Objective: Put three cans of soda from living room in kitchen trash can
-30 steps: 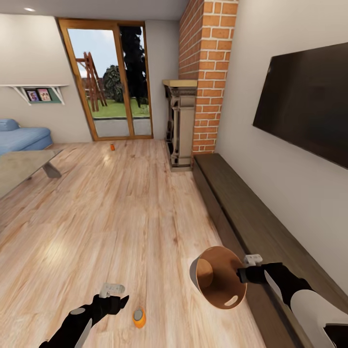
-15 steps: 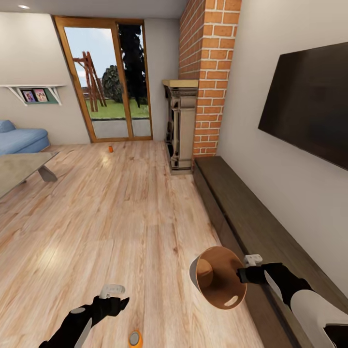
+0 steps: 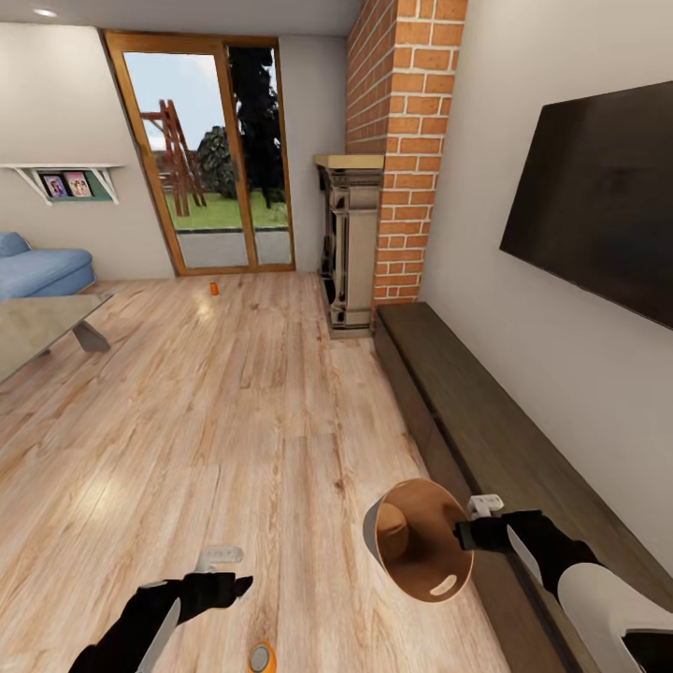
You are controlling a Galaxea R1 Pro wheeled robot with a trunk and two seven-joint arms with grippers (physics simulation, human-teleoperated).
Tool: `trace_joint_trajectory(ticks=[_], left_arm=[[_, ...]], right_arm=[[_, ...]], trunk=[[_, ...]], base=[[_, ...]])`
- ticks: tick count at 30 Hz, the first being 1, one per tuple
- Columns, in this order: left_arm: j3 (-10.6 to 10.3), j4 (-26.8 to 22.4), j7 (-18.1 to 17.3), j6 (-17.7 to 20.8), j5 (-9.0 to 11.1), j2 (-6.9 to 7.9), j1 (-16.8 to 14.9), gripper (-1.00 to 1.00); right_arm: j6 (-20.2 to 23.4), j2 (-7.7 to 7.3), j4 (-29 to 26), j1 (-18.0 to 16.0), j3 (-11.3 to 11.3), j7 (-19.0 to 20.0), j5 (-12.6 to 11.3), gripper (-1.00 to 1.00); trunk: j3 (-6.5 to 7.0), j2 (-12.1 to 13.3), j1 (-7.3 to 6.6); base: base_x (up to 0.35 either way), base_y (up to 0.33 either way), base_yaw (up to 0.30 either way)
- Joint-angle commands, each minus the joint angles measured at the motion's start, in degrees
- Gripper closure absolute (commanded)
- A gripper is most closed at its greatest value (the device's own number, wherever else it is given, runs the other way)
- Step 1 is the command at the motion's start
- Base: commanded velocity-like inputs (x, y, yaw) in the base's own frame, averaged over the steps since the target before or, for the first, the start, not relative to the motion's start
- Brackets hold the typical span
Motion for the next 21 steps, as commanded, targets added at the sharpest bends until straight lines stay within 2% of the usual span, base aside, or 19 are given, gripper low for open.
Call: trace_joint_trajectory(ticks=[1,5,7,9,12,16,21], left_arm=[[0.0,-0.1,0.0,0.5,0.9,0.01,-0.2,-1.0],[0.9,-0.2,0.1,1.0,3.7,0.35,-0.3,-1.0],[2.1,-0.2,0.2,1.2,5.3,1.42,-0.4,-1.0],[2.8,-0.2,0.3,1.1,6.1,2.11,-0.4,-1.0],[3.0,-0.2,0.4,0.8,6.3,2.37,-0.4,-1.0],[3.1,-0.2,0.5,0.6,6.4,2.54,-0.4,-1.0],[3.1,-0.2,0.5,0.5,6.4,3.11,-0.4,-1.0]], right_arm=[[0.2,0.04,-0.2,0.0,-0.3,0.3,-0.9,1.0],[0.2,0.05,-0.7,0.0,-0.4,0.2,-0.9,1.0],[0.6,0.06,-0.9,0.0,-0.3,0.2,-0.9,1.0],[2.0,0.09,-1.1,-0.3,-0.3,0.1,-0.9,1.0],[10.8,0.09,-2.9,-4.3,-0.3,0.1,-0.9,1.0],[17.5,0.3,-5.3,-8.0,-0.3,0.1,-0.8,1.0],[22.7,1.13,-6.3,-11.7,-0.2,0.0,-0.5,1.0]], trunk=[[0.01,0.0,0.0],[0.01,0.0,0.0],[0.0,0.0,0.0],[-0.05,0.0,0.0],[-0.79,-1.2,0.66],[-1.83,-2.8,1.53],[-3.16,-4.8,2.63]], base=[[0.002,0.0,0.0],[0.001,0.0,0.0],[0.0,0.0,0.0],[0.0,0.0,0.0],[0.0,0.0,0.0],[0.0,0.0,0.0],[0.0,0.0,0.0]])
